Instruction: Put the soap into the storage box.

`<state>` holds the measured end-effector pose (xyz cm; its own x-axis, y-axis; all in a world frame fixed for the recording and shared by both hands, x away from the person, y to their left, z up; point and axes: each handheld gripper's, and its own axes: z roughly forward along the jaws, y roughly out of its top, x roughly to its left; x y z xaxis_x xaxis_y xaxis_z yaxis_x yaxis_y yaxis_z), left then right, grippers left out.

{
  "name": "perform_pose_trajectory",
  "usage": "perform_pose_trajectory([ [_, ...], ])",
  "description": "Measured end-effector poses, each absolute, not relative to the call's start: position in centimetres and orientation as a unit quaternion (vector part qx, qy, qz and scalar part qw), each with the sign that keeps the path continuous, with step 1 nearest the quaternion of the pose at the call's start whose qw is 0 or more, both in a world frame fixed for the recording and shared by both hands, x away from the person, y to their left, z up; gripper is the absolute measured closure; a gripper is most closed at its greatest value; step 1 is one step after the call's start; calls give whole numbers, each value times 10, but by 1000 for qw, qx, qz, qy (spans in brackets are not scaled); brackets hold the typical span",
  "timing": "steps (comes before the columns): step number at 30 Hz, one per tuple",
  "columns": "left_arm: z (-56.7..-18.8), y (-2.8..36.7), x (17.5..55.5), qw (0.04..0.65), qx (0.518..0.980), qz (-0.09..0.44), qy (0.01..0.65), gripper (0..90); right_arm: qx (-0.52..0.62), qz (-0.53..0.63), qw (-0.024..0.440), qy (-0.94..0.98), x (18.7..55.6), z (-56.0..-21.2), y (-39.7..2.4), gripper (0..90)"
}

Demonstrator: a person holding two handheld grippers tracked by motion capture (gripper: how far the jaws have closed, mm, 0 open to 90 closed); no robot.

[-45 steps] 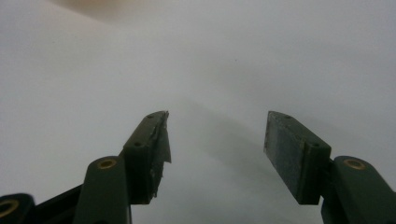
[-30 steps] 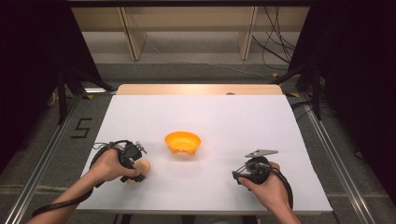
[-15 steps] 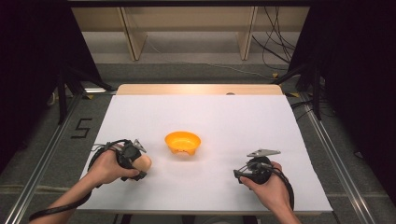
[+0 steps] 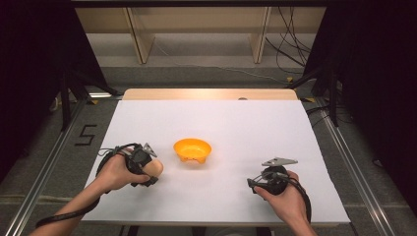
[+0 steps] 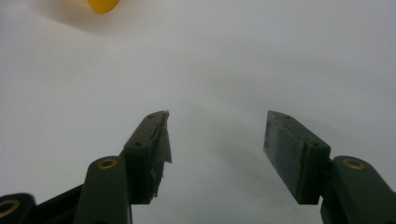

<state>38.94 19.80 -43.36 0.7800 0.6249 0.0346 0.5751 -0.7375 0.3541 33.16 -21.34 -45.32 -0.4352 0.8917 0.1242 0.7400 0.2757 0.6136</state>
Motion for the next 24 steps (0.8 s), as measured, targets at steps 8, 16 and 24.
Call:
perform_pose_trajectory([
  [8,-427,196,394,180,928,86,316,324,521,309,121,786,329,-453,-215,411],
  [16,-423,193,398,184,929,86,310,324,529,307,122,782,325,-454,-216,412],
  [24,-421,190,403,187,930,89,304,324,528,309,126,781,323,-455,-219,412],
])
